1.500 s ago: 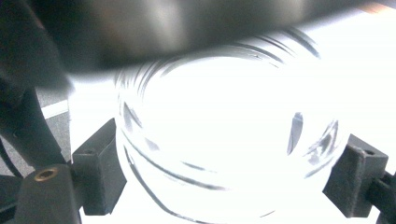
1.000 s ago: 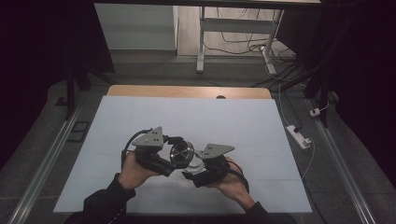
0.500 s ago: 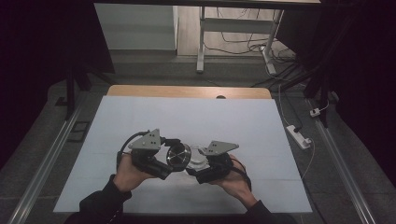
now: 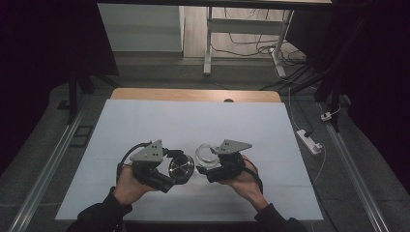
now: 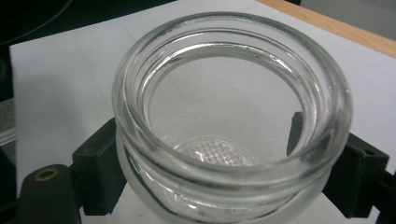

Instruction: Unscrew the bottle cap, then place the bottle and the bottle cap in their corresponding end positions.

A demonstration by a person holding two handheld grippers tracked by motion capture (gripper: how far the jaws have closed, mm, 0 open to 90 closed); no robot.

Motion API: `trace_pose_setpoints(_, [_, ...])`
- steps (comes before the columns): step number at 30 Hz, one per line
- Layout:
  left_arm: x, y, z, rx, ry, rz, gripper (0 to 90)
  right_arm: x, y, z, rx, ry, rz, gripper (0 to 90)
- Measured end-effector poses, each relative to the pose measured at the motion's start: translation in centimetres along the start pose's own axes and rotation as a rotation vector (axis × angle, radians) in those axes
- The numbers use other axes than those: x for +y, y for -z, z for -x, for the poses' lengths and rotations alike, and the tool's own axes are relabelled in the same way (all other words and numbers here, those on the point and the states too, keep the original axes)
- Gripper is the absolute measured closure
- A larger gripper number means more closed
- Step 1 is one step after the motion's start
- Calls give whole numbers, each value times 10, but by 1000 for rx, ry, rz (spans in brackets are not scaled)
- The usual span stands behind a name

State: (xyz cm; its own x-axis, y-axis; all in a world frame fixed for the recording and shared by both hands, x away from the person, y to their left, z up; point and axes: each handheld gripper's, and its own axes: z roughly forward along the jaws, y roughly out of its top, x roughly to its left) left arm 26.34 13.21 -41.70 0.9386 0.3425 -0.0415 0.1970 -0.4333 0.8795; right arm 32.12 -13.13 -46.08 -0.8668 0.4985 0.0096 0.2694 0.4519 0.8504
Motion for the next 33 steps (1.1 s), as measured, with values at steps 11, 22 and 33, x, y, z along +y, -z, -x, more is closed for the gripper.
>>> trace_pose_setpoints(11, [-10,-9,8,-11,0,-25,194,11,-11,18,-44,-18,5,152])
trace_pose_setpoints(22, [-17,-18,7,-22,4,-42,194,16,-25,29,-53,-30,-4,153])
trace_pose_setpoints(33, [-22,-31,4,-17,-4,-60,194,23,-35,37,-60,-32,-10,152])
